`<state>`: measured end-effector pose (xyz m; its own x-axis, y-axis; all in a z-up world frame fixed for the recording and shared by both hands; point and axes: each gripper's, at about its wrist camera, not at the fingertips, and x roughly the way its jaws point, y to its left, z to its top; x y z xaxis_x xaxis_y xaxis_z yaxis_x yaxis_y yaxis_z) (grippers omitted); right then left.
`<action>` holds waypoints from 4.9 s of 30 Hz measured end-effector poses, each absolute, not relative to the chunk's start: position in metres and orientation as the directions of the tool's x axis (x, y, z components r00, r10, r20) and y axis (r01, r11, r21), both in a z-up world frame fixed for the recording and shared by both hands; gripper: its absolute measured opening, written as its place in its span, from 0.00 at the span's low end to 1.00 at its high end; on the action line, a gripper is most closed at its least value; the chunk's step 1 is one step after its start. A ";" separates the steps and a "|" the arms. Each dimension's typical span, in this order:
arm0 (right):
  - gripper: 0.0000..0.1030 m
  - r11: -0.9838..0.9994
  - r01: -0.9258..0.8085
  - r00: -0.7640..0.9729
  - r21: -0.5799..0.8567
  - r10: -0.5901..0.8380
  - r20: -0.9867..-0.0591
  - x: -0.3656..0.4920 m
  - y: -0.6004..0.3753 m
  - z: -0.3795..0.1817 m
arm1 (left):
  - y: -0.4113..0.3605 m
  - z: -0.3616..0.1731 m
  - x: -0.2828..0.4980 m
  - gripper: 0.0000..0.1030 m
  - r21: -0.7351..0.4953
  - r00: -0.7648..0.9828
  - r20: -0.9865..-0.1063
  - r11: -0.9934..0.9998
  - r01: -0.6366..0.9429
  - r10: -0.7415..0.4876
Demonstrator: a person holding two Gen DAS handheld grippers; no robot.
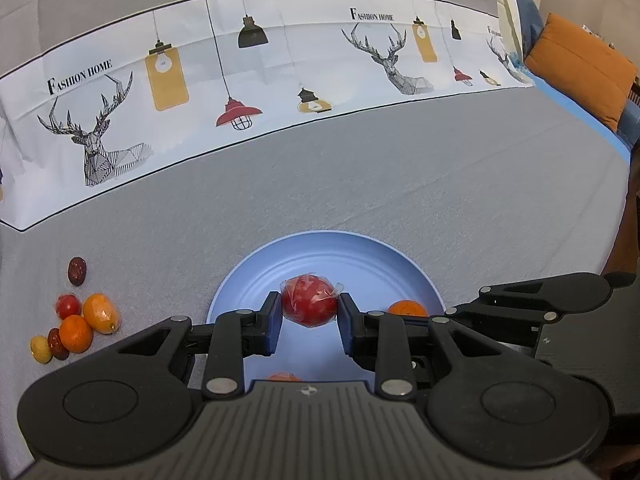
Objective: Organize fruits
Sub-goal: 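Open the left tool over the plate while the right tool releases the yellow fruit there, then move both tools to the fruit pile and grasp a mandarin with the right tool, then carry the mandarin toward the plate with the right tool while the left tool grasps a red date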
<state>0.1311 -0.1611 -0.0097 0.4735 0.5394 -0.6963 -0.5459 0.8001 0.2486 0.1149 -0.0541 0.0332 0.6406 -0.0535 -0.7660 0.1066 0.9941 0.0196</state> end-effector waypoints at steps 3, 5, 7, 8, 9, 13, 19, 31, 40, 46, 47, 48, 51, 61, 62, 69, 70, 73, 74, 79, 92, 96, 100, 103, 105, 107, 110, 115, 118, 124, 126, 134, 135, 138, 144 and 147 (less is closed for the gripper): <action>0.26 0.809 -0.537 0.481 0.239 0.526 -0.701 0.132 -0.160 -0.010 | -0.052 0.032 0.118 0.36 0.008 0.611 -0.789 0.994 0.105 -0.058; 0.39 0.819 -0.525 0.489 0.232 0.513 -0.706 0.132 -0.161 -0.011 | -0.050 0.031 0.116 0.41 0.019 0.607 -0.793 0.995 0.101 -0.046; 0.50 0.827 -0.515 0.501 0.224 0.503 -0.705 0.132 -0.162 -0.011 | -0.047 0.031 0.113 0.42 0.027 0.611 -0.791 0.995 0.096 -0.037; 0.50 0.829 -0.513 0.503 0.222 0.500 -0.705 0.132 -0.162 -0.011 | -0.044 0.031 0.111 0.42 0.028 0.611 -0.791 0.995 0.091 -0.034; 0.50 0.831 -0.511 0.504 0.221 0.498 -0.706 0.131 -0.162 -0.011 | -0.040 0.031 0.109 0.42 0.027 0.613 -0.789 0.996 0.083 -0.030; 0.50 0.837 -0.510 0.512 0.197 0.479 -0.713 0.129 -0.159 -0.012 | -0.026 0.032 0.094 0.42 0.033 0.654 -0.756 0.997 0.075 -0.024; 0.50 0.843 -0.513 0.534 0.163 0.462 -0.708 0.125 -0.158 -0.012 | 0.003 0.031 0.067 0.31 0.063 0.675 -0.738 0.992 0.105 -0.025; 0.50 0.861 -0.483 0.572 0.160 0.449 -0.686 0.123 -0.164 -0.008 | 0.087 0.033 0.048 0.06 -0.048 0.676 -0.734 0.998 0.043 -0.064; 0.50 0.864 -0.486 0.577 0.133 0.432 -0.693 0.117 -0.155 -0.002 | 0.109 0.034 0.047 0.07 -0.162 0.688 -0.722 0.985 -0.068 -0.071; 0.50 0.862 -0.488 0.589 0.139 0.443 -0.676 0.112 -0.148 0.009 | 0.112 0.034 0.046 0.07 -0.193 0.696 -0.712 0.979 -0.070 -0.091; 0.50 0.859 -0.493 0.589 0.138 0.446 -0.673 0.110 -0.145 0.012 | 0.112 0.034 0.046 0.07 -0.197 0.696 -0.712 0.978 -0.069 -0.095; 0.50 0.856 -0.499 0.590 0.135 0.450 -0.671 0.109 -0.142 0.014 | 0.113 0.034 0.046 0.07 -0.202 0.697 -0.710 0.977 -0.067 -0.099; 0.48 0.844 -0.521 0.588 0.130 0.465 -0.662 0.104 -0.134 0.020 | 0.115 0.034 0.044 0.07 -0.215 0.701 -0.705 0.974 -0.066 -0.108; 0.18 0.772 -0.620 0.552 0.139 0.555 -0.623 0.086 -0.106 0.042 | 0.120 0.035 0.043 0.07 -0.257 0.711 -0.691 0.964 -0.070 -0.132; 0.18 0.770 -0.622 0.550 0.144 0.560 -0.620 0.086 -0.104 0.044 | 0.121 0.036 0.042 0.07 -0.259 0.714 -0.688 0.963 -0.074 -0.130; 0.18 0.717 -0.672 0.501 0.185 0.624 -0.599 0.109 -0.067 0.060 | 0.118 0.038 0.040 0.07 -0.245 0.727 -0.676 0.967 -0.067 -0.121; 0.18 0.706 -0.683 0.491 0.187 0.634 -0.598 0.114 -0.058 0.060 | 0.118 0.038 0.040 0.07 -0.240 0.727 -0.677 0.968 -0.069 -0.116; 0.18 0.681 -0.706 0.466 0.193 0.653 -0.597 0.132 -0.033 0.058 | 0.119 0.038 0.040 0.07 -0.235 0.730 -0.675 0.968 -0.083 -0.101; 0.18 0.673 -0.712 0.454 0.200 0.658 -0.600 0.139 -0.025 0.055 | 0.120 0.038 0.040 0.07 -0.237 0.731 -0.675 0.967 -0.089 -0.097; 0.18 0.686 -0.688 0.424 0.236 0.644 -0.637 0.164 0.001 0.025 | 0.126 0.035 0.042 0.07 -0.252 0.729 -0.679 0.960 -0.125 -0.083; 0.24 0.744 -0.590 0.371 0.315 0.596 -0.712 0.200 0.037 -0.021 | 0.144 0.028 0.049 0.08 -0.283 0.717 -0.696 0.932 -0.227 -0.037; 0.46 0.737 -0.590 0.354 0.330 0.603 -0.715 0.208 0.050 -0.029 | 0.148 0.028 0.048 0.09 -0.289 0.718 -0.696 0.924 -0.249 -0.024; 0.50 0.736 -0.590 0.340 0.333 0.600 -0.724 0.214 0.060 -0.036 | 0.152 0.026 0.048 0.10 -0.291 0.715 -0.699 0.915 -0.279 -0.005; 0.50 0.738 -0.586 0.326 0.336 0.594 -0.736 0.218 0.065 -0.044 | 0.156 0.024 0.050 0.10 -0.299 0.709 -0.705 0.906 -0.299 0.002; 0.50 0.735 -0.590 0.315 0.335 0.591 -0.743 0.219 0.069 -0.048 | 0.158 0.023 0.051 0.10 -0.303 0.707 -0.707 0.902 -0.307 0.003; 0.50 0.731 -0.598 0.316 0.328 0.591 -0.742 0.218 0.071 -0.051 | 0.159 0.023 0.051 0.10 -0.302 0.704 -0.710 0.902 -0.308 0.003; 0.44 0.724 -0.603 0.310 0.335 0.600 -0.738 0.220 0.073 -0.051 | 0.158 0.022 0.053 0.10 -0.297 0.703 -0.711 0.904 -0.309 0.007; 0.31 0.703 -0.621 0.294 0.346 0.619 -0.729 0.218 0.070 -0.049 | 0.158 0.023 0.050 0.10 -0.290 0.707 -0.707 0.904 -0.315 0.020; 0.31 0.699 -0.619 0.285 0.358 0.624 -0.727 0.214 0.063 -0.044 | 0.158 0.025 0.048 0.10 -0.289 0.713 -0.700 0.903 -0.318 0.027; 0.31 0.698 -0.647 0.313 0.308 0.611 -0.727 0.195 0.041 -0.011 | 0.160 0.028 0.044 0.10 -0.300 0.723 -0.690 0.897 -0.325 0.030; 0.31 0.704 -0.644 0.312 0.299 0.598 -0.738 0.182 0.031 -0.001 | 0.160 0.028 0.044 0.10 -0.305 0.725 -0.688 0.896 -0.322 0.027; 0.31 0.699 -0.663 0.288 0.269 0.569 -0.770 0.120 -0.005 0.010 | 0.168 0.020 0.055 0.06 -0.326 0.694 -0.720 0.878 -0.351 0.010; 0.31 0.702 -0.662 0.289 0.264 0.564 -0.773 0.116 -0.008 0.007 | 0.168 0.018 0.058 0.06 -0.317 0.687 -0.726 0.878 -0.358 0.018; 0.31 0.707 -0.656 0.271 0.264 0.547 -0.792 0.108 -0.010 -0.003 | 0.172 0.009 0.069 0.06 -0.288 0.667 -0.743 0.873 -0.392 0.054; 0.31 0.673 -0.710 0.262 0.207 0.526 -0.809 0.101 0.007 -0.018 | 0.183 0.000 0.084 0.06 -0.287 0.687 -0.718 0.852 -0.438 0.111; 0.31 0.661 -0.725 0.262 0.193 0.524 -0.810 0.099 0.011 -0.019 | 0.183 -0.004 0.092 0.06 -0.257 0.673 -0.726 0.851 -0.458 0.142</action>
<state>0.0994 0.0112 -0.0188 0.2622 0.5239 -0.8104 -0.7252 0.6610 0.1927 0.0920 0.1831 -0.0037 0.6726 0.1423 -0.7262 -0.4578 0.8510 -0.2572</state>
